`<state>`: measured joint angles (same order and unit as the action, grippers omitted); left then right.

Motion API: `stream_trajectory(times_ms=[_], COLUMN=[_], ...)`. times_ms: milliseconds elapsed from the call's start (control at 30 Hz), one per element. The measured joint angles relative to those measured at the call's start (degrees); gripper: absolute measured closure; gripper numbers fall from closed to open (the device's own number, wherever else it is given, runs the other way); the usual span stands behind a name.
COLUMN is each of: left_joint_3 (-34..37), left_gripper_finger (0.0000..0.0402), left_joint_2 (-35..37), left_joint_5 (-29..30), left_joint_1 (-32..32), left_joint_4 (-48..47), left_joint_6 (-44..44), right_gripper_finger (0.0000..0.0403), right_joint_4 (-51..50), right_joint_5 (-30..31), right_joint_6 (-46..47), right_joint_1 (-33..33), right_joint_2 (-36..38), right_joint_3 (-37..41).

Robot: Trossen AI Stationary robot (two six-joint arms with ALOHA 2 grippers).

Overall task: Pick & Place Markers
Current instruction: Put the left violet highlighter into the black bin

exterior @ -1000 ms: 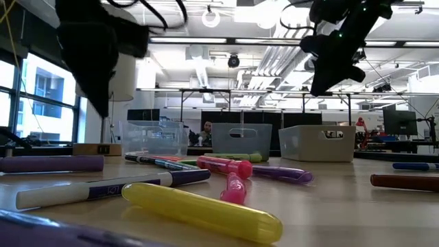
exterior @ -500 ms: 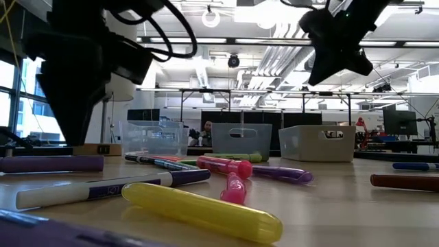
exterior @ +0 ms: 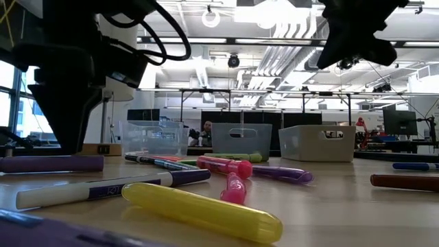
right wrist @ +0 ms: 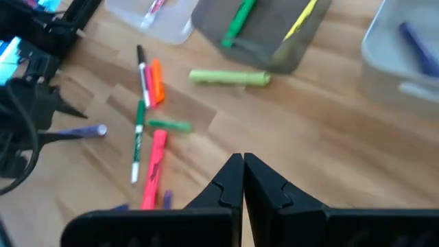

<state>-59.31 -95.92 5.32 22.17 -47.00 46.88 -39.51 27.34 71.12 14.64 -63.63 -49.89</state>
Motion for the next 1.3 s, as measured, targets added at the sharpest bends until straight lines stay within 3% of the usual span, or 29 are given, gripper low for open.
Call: stream_trajectory(times_ms=[333,500,733,967,1100,1300], left_joint_3=[0.1,-0.3,-0.3,-4.3,-6.9,-12.7], left_gripper_finger=[0.0243,0.0243,0.0251,0.0346,0.0346,0.0346], left_joint_2=[-2.0,-6.0,-8.7,-9.3,-9.7,-9.2], left_joint_5=[3.6,0.4,-1.5,-0.3,1.5,8.7], left_joint_1=[0.0,0.0,-0.1,0.0,0.0,-0.1], left_joint_4=[1.9,2.3,3.1,-0.7,-2.2,-1.2], left_joint_6=[4.9,6.2,10.9,16.8,20.8,25.7], right_gripper_finger=[0.0402,0.0402,0.0402,0.0403,0.0403,0.0397], right_joint_4=[0.8,0.8,0.8,0.8,0.8,0.6], right_joint_5=[-1.0,-2.2,-4.1,-6.0,-6.4,-6.6], right_joint_6=[6.0,4.6,-3.6,-13.4,-22.1,-29.2], right_joint_1=[6.4,7.4,7.3,7.3,6.8,6.3], right_joint_2=[-2.0,-2.0,-2.0,-2.0,-2.0,-2.0], right_joint_3=[0.0,0.0,0.0,0.0,0.0,0.0])
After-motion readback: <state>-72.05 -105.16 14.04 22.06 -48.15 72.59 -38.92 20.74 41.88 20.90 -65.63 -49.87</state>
